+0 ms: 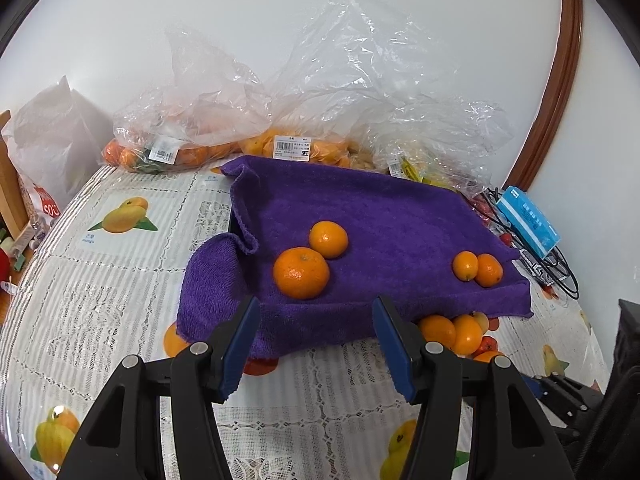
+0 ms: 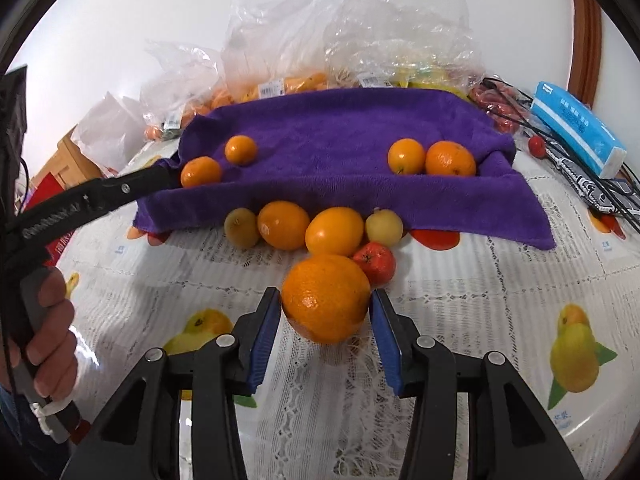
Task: Organize fruits
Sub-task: 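Grasp another large orange from the pile with the right tool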
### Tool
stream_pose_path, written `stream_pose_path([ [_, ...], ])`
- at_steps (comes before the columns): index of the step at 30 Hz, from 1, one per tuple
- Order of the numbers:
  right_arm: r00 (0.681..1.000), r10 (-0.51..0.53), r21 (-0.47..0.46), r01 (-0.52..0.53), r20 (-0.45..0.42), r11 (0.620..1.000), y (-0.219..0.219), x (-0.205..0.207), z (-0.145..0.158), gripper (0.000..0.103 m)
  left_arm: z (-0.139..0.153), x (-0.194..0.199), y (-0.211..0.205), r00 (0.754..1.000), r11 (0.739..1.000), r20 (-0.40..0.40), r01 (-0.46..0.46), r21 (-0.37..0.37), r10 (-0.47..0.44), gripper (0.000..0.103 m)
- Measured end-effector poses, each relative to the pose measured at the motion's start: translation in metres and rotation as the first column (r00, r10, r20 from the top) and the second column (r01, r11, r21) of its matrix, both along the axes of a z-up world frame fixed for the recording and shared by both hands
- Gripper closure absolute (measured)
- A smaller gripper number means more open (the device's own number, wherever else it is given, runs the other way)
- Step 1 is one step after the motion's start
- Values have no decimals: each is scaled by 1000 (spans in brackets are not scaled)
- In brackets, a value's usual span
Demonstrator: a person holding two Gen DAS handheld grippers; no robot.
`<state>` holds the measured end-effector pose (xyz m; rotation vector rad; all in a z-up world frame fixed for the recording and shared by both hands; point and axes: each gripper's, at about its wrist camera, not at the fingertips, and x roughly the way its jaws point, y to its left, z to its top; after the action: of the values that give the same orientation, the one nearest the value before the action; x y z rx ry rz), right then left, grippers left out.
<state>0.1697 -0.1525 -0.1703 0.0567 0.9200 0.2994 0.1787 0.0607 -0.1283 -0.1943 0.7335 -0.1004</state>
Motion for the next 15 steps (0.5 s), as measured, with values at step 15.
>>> stream_pose_path([
  [15, 999, -24, 20, 24, 25, 1000, -36, -28, 9, 59, -11, 0, -27, 988, 989, -42, 146, -15, -146, 47],
])
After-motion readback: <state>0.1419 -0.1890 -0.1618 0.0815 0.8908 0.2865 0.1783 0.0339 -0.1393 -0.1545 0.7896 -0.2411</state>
